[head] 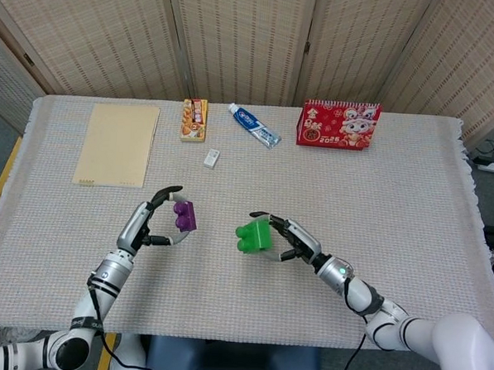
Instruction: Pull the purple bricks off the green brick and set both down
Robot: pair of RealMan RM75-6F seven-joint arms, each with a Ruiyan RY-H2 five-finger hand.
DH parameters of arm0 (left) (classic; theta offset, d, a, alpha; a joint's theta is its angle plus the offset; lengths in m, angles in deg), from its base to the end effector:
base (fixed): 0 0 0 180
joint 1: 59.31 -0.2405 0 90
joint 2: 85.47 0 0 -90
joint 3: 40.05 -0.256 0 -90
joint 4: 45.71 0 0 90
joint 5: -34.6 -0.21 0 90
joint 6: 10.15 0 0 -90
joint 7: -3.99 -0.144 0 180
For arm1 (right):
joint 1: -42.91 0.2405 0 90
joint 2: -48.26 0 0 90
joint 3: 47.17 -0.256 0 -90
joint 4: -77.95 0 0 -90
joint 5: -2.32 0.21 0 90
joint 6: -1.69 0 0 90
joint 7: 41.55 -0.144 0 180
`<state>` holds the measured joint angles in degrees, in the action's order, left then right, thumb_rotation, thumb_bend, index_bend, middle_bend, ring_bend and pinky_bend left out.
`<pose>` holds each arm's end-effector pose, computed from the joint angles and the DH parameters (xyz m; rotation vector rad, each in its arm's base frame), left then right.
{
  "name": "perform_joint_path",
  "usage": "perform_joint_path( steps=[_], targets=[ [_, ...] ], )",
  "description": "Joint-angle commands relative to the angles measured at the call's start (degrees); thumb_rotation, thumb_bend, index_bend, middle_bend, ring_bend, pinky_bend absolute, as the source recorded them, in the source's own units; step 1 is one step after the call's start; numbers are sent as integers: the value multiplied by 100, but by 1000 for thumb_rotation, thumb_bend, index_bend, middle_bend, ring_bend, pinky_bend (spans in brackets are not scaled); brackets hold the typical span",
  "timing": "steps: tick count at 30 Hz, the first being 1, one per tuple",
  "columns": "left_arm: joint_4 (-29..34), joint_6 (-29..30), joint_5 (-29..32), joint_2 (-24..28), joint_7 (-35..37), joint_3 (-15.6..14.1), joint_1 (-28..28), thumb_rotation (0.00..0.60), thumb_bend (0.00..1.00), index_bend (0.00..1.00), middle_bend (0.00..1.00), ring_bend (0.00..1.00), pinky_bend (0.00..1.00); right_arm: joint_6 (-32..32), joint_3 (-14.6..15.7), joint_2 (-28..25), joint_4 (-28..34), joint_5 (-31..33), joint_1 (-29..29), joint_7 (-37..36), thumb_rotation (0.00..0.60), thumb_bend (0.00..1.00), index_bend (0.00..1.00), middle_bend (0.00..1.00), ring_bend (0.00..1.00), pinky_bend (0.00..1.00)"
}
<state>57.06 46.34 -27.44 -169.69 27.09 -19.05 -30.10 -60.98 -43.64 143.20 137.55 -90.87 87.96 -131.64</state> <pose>-0.1354 0.3102 0.0294 -1.1661 -1.9188 -1.5651 -0.1794 -0.3391 -0.0413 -1.4188 2.2557 -1.5580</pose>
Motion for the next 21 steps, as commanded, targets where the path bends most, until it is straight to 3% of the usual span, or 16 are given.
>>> perform_joint_path(
  steps=[1,6,8,14,19,21],
  targets=[
    [-384,-119,-341,134,115,-284,-100,600,612,622,169,0,0,479,-105,-1186,1488,545,-128,2053,600,381,823,170,116,0],
    [-1181,-19,-646,-41,18,-578,-127,600,612,614,169,0,0,630,-175,-1710,2148,1156,-360,4129,600,381,830,176,116,0],
    [-1482,27,-629,-207,-139,-658,-111,600,612,611,169,0,0,741,-179,-1761,2218,1396,-432,4626,600,381,832,178,112,0],
    [-2297,29,-729,-657,-379,-881,-30,600,612,592,168,0,0,891,-151,-1583,1987,1819,-658,5824,600,381,833,178,62,0],
    [-2609,-227,-881,-738,-155,-1043,35,600,612,495,126,0,0,641,-134,-1289,1687,1695,-889,6384,600,381,831,145,1,0],
    [-2658,-342,-908,-735,-63,-1078,64,600,610,434,95,0,0,700,-113,-1263,1637,1645,-910,6475,600,381,786,112,0,0]
  ],
)
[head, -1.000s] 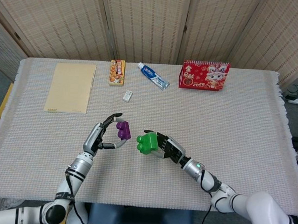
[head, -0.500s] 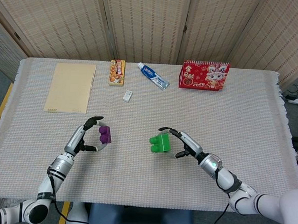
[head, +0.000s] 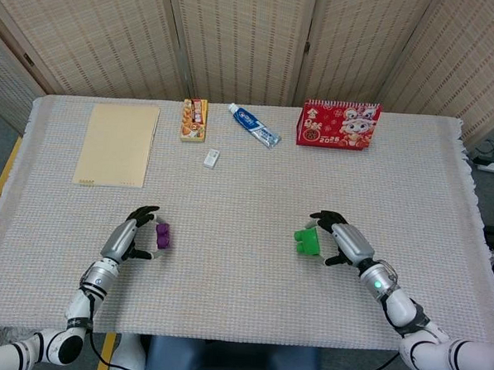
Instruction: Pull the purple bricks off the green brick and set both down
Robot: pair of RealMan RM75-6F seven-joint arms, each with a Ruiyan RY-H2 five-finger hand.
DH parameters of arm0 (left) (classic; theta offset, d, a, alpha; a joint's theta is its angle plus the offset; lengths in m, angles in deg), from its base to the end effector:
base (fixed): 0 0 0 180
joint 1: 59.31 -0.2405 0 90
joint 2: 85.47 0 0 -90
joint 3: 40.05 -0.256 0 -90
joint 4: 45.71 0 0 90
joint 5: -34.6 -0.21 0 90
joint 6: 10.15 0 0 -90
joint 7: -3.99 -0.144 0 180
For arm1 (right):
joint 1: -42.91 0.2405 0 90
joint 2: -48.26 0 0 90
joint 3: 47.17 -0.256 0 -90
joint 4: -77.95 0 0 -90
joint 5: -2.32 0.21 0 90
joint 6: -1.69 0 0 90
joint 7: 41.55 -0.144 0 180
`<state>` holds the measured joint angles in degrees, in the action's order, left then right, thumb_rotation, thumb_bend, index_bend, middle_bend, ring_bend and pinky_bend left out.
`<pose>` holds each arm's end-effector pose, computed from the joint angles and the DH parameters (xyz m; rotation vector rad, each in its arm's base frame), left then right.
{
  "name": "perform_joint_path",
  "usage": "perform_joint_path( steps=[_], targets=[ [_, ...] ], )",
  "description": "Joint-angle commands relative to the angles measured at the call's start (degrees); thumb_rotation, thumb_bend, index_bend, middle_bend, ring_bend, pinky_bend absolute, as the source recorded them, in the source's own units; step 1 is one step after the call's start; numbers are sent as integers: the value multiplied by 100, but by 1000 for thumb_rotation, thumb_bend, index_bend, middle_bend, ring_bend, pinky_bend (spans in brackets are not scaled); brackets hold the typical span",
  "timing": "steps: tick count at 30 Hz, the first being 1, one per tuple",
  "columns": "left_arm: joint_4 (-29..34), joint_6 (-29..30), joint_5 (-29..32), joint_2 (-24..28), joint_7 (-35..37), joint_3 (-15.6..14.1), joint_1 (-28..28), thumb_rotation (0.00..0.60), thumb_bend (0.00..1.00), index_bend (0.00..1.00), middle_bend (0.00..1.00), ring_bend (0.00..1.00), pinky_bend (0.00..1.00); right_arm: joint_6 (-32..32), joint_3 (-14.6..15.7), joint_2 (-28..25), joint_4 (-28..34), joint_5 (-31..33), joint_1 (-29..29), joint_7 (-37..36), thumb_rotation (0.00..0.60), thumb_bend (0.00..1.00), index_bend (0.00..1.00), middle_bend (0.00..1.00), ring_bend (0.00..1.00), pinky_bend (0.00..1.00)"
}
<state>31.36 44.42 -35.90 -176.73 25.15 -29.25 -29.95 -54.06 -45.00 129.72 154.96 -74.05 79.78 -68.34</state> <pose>-0.2300 0.3136 -0.0190 -1.4050 -1.6347 -1.1991 -0.2463 -0.3161 0.0139 1.7101 -1.4831 1.0435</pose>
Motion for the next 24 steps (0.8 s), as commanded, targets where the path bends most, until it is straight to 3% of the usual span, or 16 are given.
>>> perform_joint_path(
  steps=[1,4,8,10,15,20,24],
  targets=[
    [-119,-254,-110,-18,188,-103,83,600,603,367,69,0,0,70,26,76,-99,-60,-97,142,600,381,731,90,0,0],
    [-180,-528,-189,43,256,-185,191,600,542,33,0,0,0,163,7,-16,-27,-163,-108,-13,600,381,503,17,0,0],
    [-194,-473,-260,19,242,-139,252,600,442,0,0,0,0,6,-34,-157,2,-435,-143,-47,600,381,120,0,0,0],
    [-185,-442,-265,8,171,-144,262,600,388,0,0,0,0,0,-35,-281,94,-534,-141,-15,600,378,15,0,0,0],
    [-131,-385,-192,-10,149,-95,255,600,319,0,0,0,0,29,-18,-560,359,-670,-138,112,600,361,0,0,0,0],
    [83,-246,-227,106,61,-60,242,600,309,0,0,0,0,204,-9,-833,650,-647,-145,192,600,347,0,0,0,0],
    [347,163,-542,326,-213,-95,176,600,310,0,0,0,0,-92,-66,-1127,863,-842,-232,240,600,347,0,0,0,0]
  ],
)
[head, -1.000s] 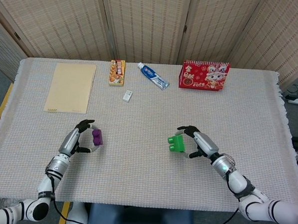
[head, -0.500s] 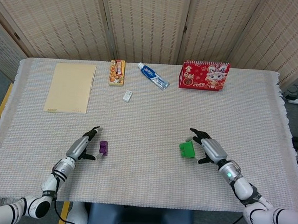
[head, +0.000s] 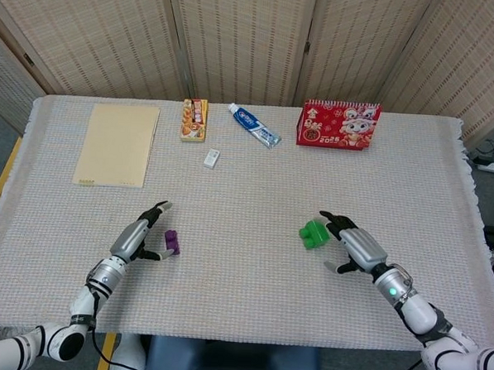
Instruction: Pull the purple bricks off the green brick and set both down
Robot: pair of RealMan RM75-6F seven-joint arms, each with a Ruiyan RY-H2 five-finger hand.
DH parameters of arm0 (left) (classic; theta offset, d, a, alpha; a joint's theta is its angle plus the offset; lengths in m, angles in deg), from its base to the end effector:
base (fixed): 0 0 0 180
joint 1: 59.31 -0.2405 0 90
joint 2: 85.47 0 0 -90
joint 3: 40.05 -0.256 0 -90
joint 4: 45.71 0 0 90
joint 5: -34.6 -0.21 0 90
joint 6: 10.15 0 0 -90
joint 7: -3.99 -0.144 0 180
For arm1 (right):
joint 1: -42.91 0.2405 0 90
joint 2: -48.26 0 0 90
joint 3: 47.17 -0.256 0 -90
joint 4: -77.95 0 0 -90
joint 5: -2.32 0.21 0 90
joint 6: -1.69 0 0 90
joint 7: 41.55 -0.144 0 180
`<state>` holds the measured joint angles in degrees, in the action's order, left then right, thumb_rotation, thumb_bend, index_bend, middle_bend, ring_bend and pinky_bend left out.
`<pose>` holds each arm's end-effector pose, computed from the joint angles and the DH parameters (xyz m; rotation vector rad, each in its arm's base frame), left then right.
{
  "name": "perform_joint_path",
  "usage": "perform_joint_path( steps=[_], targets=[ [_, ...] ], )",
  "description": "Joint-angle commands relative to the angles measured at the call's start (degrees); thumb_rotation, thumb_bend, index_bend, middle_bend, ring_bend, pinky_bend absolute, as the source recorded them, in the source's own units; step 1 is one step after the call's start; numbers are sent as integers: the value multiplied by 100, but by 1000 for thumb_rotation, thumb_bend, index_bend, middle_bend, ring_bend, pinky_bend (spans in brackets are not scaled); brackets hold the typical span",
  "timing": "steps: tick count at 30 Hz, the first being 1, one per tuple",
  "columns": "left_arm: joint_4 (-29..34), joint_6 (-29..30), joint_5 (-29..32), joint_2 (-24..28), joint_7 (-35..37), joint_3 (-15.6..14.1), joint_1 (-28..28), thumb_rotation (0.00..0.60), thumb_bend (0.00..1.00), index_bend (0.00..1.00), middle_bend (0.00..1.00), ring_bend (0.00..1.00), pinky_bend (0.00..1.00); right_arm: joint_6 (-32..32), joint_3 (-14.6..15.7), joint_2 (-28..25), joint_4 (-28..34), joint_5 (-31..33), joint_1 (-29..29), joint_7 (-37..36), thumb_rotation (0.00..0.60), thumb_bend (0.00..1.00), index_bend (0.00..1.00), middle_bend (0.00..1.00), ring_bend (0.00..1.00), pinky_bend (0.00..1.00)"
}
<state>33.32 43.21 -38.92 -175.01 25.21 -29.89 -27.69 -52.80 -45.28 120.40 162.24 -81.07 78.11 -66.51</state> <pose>-0.2117 0.3173 -0.0170 -1.5257 -1.6009 -1.2101 -0.2445 -0.3032 0.0518 1.8309 -1.3855 0.9864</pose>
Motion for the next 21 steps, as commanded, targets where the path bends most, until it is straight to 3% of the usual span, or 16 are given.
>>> perform_joint_path(
  steps=[1,3,6,9,11,14,18,21],
  targets=[
    [201,446,-426,252,-409,-105,-79,600,311,0,0,0,0,-365,-39,-363,239,-226,-115,156,600,346,0,0,0,0],
    [327,622,-653,470,-666,-230,-136,600,315,0,0,0,0,-793,-78,-605,373,-346,-275,563,600,346,0,0,0,0],
    [551,901,-927,907,-1228,-465,-296,600,317,0,0,0,0,-1692,-115,-836,602,-380,-756,1847,600,346,0,0,0,0],
    [773,1265,-995,1313,-2118,-688,-578,600,317,0,0,0,0,-2431,-74,-938,997,-175,-1318,3279,600,347,0,0,0,0],
    [868,1701,-855,1451,-3104,-771,-880,600,317,0,0,0,0,-2866,19,-938,1281,-37,-1714,4035,600,346,0,0,0,0],
    [1122,2358,-699,1520,-3803,-893,-1363,600,318,0,0,0,0,-3337,143,-770,1329,50,-2188,4432,600,345,0,0,0,0],
    [922,2775,-913,1549,-3146,-1171,-1806,600,317,0,0,0,0,-3762,242,-507,1014,-31,-2625,4417,600,346,0,0,0,0],
    [584,2873,-692,1467,-3066,-1146,-2018,600,318,0,0,0,0,-3982,263,-442,816,-223,-2823,4221,600,346,0,0,0,0]
  ],
)
